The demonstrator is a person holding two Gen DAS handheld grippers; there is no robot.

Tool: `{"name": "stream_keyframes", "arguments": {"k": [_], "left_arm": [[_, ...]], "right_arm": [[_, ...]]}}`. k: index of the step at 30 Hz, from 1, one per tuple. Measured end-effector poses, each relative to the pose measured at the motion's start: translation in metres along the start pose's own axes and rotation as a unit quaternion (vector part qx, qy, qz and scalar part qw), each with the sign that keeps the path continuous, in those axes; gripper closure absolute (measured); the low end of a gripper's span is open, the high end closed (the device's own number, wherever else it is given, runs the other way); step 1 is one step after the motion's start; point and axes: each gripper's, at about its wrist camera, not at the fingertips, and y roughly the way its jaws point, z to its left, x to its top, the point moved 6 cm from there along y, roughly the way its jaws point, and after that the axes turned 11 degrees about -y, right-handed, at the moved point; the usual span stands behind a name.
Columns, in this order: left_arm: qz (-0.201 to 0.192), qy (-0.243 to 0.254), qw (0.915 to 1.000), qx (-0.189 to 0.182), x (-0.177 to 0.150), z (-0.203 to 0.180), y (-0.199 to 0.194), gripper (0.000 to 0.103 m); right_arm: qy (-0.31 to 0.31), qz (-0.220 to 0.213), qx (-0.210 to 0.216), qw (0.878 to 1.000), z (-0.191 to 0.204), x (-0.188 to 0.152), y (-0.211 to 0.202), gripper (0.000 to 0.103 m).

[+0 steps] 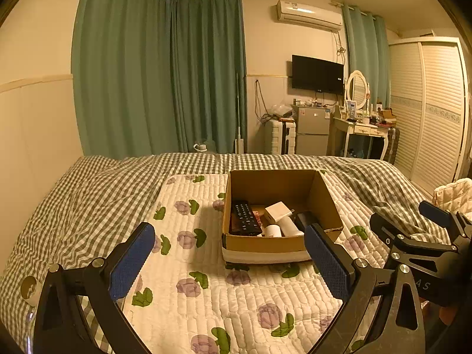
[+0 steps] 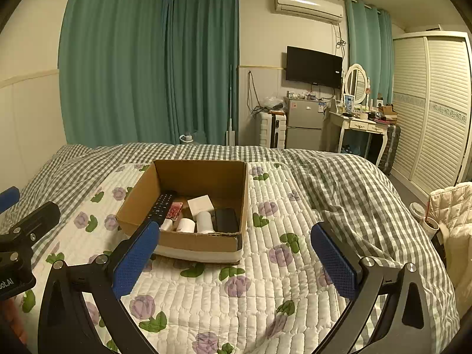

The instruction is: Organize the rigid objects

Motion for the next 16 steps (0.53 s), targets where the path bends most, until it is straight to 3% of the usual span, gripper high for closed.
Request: {"name": "stream_keyframes", "arguments": {"k": [16], "left_arm": [[-0.006,-0.002,1.0000,0.002,0.0062,0.0007,-0.0008,0.000]], "right_arm": [[-0.002,0.001,0.002,1.000,0.0020,-0.0003,0.0015,0.000]]}}
